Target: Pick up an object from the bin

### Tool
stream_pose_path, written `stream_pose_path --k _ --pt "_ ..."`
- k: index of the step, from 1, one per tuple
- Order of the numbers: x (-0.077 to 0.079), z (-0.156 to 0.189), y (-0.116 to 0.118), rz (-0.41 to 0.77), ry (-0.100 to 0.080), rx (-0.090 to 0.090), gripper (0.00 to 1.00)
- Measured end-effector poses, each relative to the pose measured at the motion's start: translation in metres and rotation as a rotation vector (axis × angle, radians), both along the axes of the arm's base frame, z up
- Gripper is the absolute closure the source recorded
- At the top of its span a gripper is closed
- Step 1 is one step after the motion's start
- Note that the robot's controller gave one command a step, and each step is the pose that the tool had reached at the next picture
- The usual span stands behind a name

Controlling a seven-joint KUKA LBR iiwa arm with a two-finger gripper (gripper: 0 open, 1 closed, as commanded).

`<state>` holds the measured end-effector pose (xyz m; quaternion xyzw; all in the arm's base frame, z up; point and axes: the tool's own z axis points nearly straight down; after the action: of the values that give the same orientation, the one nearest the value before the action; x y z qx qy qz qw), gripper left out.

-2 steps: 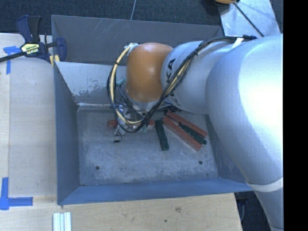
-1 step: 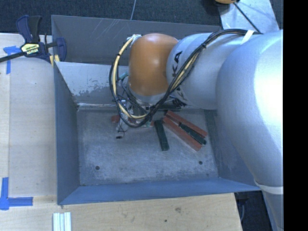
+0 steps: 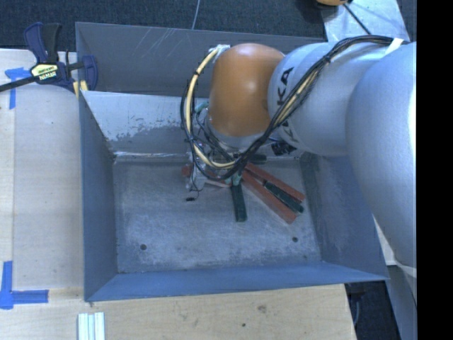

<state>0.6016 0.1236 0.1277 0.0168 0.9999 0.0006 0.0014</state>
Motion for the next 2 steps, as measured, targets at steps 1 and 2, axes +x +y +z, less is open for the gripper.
stream_pose_path --k 1,2 --pt "0.0 0.003 -0.007 -0.002 0.002 -0.001 1.0" --pt "-0.023 0.028 -0.02 0.238 -0.011 0.0 1.0"
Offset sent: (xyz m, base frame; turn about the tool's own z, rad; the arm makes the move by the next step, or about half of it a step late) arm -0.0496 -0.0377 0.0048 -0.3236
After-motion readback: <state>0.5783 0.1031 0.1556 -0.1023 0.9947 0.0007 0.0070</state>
